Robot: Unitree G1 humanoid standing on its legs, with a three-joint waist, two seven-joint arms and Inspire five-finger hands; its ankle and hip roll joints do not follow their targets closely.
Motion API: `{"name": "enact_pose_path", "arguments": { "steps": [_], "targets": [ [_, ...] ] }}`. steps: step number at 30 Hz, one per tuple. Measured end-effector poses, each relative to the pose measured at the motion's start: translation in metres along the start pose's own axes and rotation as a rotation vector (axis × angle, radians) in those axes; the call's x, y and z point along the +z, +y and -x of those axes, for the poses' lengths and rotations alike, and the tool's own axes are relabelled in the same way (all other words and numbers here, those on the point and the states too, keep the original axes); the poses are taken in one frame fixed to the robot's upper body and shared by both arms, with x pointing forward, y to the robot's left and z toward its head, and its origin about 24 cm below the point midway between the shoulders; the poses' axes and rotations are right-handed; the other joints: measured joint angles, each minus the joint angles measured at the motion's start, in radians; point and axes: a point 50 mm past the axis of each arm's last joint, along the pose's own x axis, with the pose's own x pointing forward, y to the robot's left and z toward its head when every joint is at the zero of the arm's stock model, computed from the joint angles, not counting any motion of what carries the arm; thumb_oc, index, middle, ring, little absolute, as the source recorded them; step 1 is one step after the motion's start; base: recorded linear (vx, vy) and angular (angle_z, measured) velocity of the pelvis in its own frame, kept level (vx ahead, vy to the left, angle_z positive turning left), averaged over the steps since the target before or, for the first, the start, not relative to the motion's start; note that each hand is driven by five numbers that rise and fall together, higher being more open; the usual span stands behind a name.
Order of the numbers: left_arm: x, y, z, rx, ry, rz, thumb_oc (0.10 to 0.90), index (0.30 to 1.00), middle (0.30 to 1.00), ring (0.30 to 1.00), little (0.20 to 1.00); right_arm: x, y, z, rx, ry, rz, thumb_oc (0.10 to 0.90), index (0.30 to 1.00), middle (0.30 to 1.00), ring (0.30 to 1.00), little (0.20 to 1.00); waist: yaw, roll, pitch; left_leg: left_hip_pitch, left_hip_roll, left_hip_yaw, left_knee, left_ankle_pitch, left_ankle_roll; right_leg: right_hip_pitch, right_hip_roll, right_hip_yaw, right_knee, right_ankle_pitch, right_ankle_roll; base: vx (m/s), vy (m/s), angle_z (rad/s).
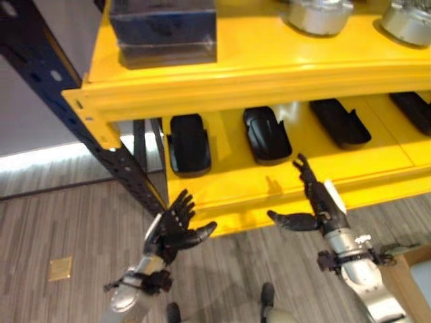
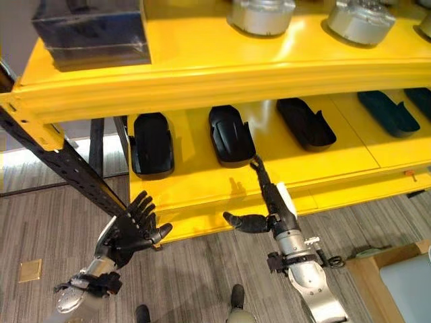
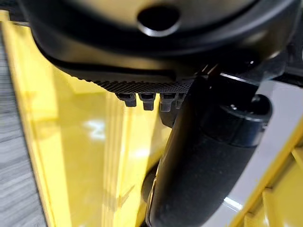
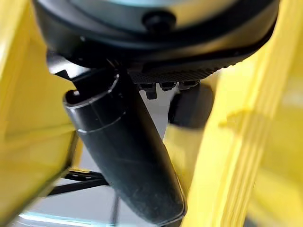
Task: Move parts from the plastic box to the shelf.
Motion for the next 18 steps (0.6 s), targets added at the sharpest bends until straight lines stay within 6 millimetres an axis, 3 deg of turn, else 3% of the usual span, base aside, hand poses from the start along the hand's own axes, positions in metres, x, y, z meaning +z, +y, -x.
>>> {"name": "enact_pose_path", "arguments": {
  "steps": [2,7,11,18],
  "targets": [
    [-0.004,0.006,0.001,0.021,0.021,-0.003,0.9,1.0,1.0,1.0,1.0,-0.004,0.005,0.002,0.029,0.016,-0.059,0.9,1.0,1.0,1.0,1.0,0.006,-0.011,-0.016,-0.001,-0.005,-0.005,0.0,0.0,0.0,0.003,-0.005,-0.002,0.0,-0.002,0.002,-0.01,0.084,0.08],
    [-0.036,0.02,0.017,0.096,0.152,0.027,0.9,1.0,1.0,1.0,1.0,-0.031,0.012,0.018,0.04,0.158,-0.193,0.9,1.0,1.0,1.0,1.0,0.005,-0.027,-0.096,-0.008,-0.01,-0.015,-0.006,-0.002,0.017,0.009,-0.011,-0.007,-0.009,-0.017,0.008,0.0,0.047,0.06],
    [-0.053,0.025,0.022,0.145,0.205,0.052,0.9,1.0,1.0,1.0,1.0,-0.044,0.014,0.024,0.004,0.216,-0.264,0.9,1.0,1.0,1.0,1.0,0.005,-0.035,-0.122,-0.012,-0.012,-0.018,-0.006,0.003,0.023,0.007,-0.012,-0.002,-0.009,-0.017,0.008,0.0,0.021,0.02],
    [-0.054,0.024,0.021,0.164,0.194,0.051,0.9,1.0,1.0,1.0,1.0,-0.053,0.021,0.029,0.029,0.268,-0.285,0.9,1.0,1.0,1.0,1.0,0.003,-0.039,-0.126,0.0,-0.014,-0.014,-0.005,0.005,0.025,0.007,-0.01,0.006,-0.009,-0.009,0.007,0.01,0.0,-0.02]
  ]
}}
